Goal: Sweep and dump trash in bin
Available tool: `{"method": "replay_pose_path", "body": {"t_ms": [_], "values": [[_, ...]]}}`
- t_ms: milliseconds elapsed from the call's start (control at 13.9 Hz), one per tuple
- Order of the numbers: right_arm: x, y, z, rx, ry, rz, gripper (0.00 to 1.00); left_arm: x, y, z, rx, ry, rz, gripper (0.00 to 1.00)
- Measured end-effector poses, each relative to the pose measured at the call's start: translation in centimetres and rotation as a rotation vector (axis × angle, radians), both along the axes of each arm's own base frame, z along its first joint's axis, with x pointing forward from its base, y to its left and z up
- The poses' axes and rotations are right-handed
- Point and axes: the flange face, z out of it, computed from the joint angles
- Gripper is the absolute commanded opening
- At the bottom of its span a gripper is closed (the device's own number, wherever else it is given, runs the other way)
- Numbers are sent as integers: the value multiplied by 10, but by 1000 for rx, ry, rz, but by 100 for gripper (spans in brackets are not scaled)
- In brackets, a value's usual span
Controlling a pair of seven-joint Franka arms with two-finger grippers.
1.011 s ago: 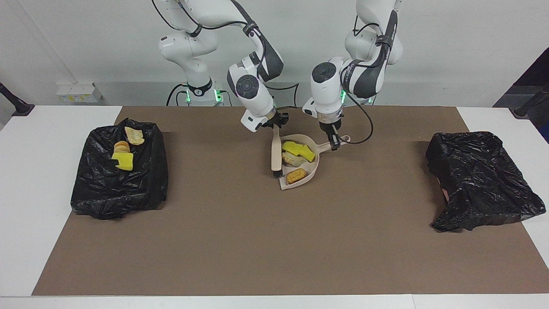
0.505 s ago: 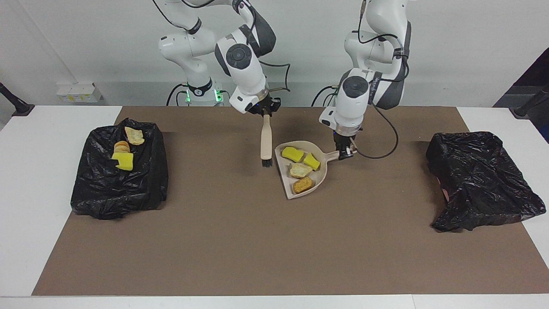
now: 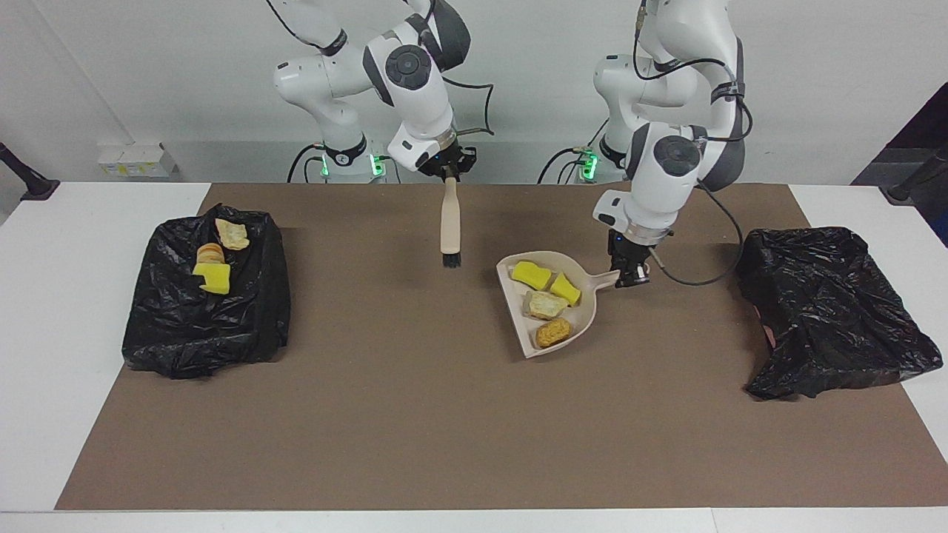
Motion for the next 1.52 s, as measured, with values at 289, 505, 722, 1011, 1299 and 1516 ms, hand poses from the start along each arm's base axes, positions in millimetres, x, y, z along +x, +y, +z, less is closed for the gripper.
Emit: {"method": "replay_pose_path", "body": {"t_ms": [289,505,722,1011,1299,1516], "values": [[-3,27,-48,10,15,-1,0,23,77,50,-5,-32,-28,0],[-8,42,-67,11,7,10,0,32,144,69,-1,-55,-10,0],[-8,42,-67,12,6,9,100,28,213,75,14,-68,4,0],[3,44,-56,30,-14,-3,100,0,314,76,53,-64,-51,0],[76,3,-16,35,-143,-84,100,-16,377,80,236,-43,-154,0],[105,-18,2,-9,-232,-71,100,-10,394,89,392,-56,-186,0]]}}
